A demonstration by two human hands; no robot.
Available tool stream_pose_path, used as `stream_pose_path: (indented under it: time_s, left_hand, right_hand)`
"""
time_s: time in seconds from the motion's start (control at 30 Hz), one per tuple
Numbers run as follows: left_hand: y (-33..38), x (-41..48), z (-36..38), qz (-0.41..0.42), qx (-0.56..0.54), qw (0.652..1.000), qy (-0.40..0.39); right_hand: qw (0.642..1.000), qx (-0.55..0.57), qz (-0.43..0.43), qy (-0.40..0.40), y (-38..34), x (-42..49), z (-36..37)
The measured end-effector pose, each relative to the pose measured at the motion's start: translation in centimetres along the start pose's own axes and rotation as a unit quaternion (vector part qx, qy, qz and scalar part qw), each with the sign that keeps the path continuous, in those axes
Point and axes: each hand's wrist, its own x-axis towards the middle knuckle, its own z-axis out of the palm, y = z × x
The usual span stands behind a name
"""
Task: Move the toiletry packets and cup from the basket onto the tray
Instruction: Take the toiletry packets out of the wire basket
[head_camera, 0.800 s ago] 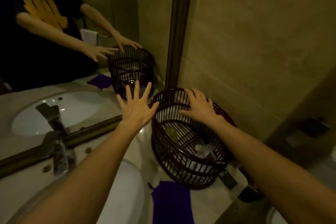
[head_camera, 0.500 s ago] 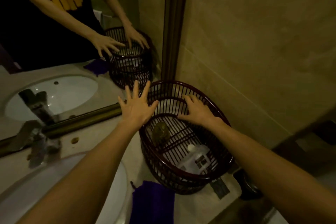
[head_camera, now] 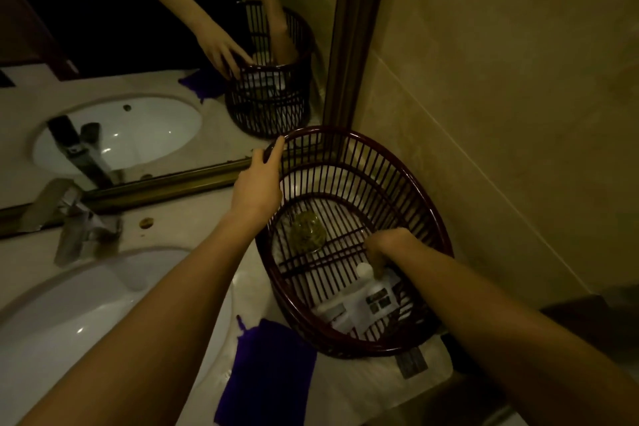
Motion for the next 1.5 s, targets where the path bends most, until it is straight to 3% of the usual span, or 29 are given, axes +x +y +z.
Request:
stream_pose_path:
  time_s: [0.27, 0.4, 0.67, 0.87, 1.1, 1.2, 1.33, 1.43, 1.5]
  left_hand:
    - [0.0, -0.3, -0.2, 0.002, -0.015, 1.0, 0.003]
    - [0.2, -0.4, -0.6, 0.002, -0.02, 1.0, 0.003]
    - [0.3, -0.6, -0.7, 0.007, -0.024, 1.0, 0.002]
    - [0.3, -0.7, -0.9, 0.008, -0.019, 1.0, 0.001]
    - [0.1, -0.7, -0.9, 0.006, -0.039, 0.999, -0.001]
    - [0.1, -0.6, -0.8, 0.002, -0.048, 0.999, -0.004]
    - [0.1, -0.1, -0.8, -0.007, -0.095, 0.995, -0.018]
    - [-0.1, 0.2, -1.3, -0.022, -0.178, 0.983, -0.036]
    - [0.0, 0.0, -2.1, -0.023, -0.224, 0.974, 0.008]
  right_hand:
    - [0.993, -0.068, -0.05, 0.086, -1.4, 1.3, 2.3]
    - [0.997, 0.018, -0.057, 0.049, -0.7, 0.4, 0.5]
    - [0.975, 0.124, -0.096, 0.157, 0.7, -1.8, -1.2]
    - [0.971, 0.182, -0.149, 0.041, -0.7, -3.5, 0.7]
    - [0.986, 0.068, -0.148, -0.035, -2.7, -4.5, 2.2]
    - [0.99, 0.052, -0.13, 0.011, -1.6, -6.2, 1.4]
    - [0.977, 0.161, -0.113, 0.08, 1.6, -9.8, -1.6]
    - [0.933, 0.288, -0.134, 0.167, 4.5, -13.0, -3.5]
    - [0.881, 0.377, -0.164, 0.235, 5.4, -15.0, -3.8]
